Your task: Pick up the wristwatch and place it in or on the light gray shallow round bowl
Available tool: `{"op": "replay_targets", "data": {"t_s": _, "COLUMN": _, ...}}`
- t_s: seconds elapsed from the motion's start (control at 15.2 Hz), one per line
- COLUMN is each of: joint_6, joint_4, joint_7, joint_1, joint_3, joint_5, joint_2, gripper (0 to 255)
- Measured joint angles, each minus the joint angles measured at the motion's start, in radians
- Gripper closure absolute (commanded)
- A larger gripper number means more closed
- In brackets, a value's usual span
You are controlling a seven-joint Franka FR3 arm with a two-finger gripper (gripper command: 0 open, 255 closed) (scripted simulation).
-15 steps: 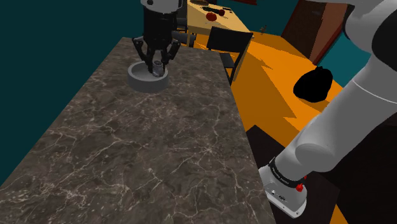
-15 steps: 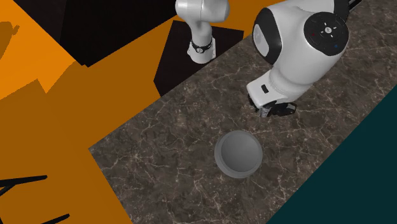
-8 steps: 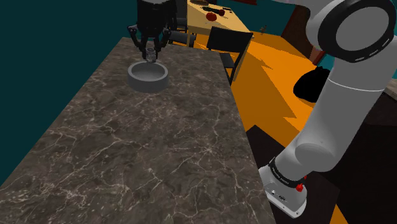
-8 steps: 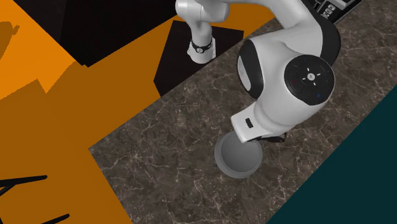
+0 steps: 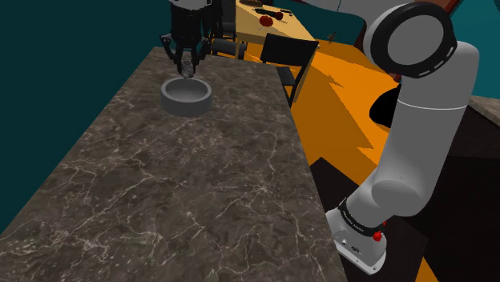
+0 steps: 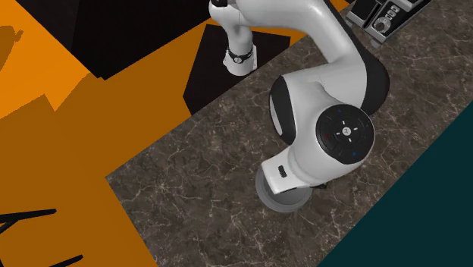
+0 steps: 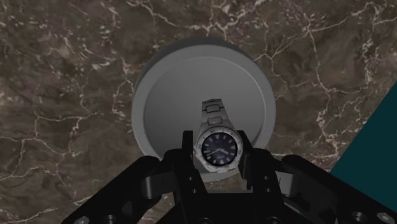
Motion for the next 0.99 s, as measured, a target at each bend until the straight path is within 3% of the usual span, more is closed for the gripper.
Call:
{"op": "replay_targets", "data": {"t_s": 0.53, "joint_6": 0.116, "joint_4": -0.127, "joint_7": -0.003, "joint_1": -0.014, "joint_3": -0.002, "joint_5": 0.004, "joint_2": -0.012, "gripper": 255}}
{"op": "replay_targets", "data": {"t_s": 0.92, "joint_6": 0.127, "joint_4": -0.137, "joint_7": -0.003, "joint_1": -0.014, "joint_3": -0.003, "joint_5": 0.003, "joint_2": -0.01, "gripper": 255}}
{"op": "replay_targets", "data": {"t_s": 0.99, "joint_6": 0.127, "joint_4": -0.137, "joint_7": -0.003, "joint_1": -0.014, "joint_3": -0.003, "joint_5": 0.003, "joint_2": -0.01, "gripper": 0}}
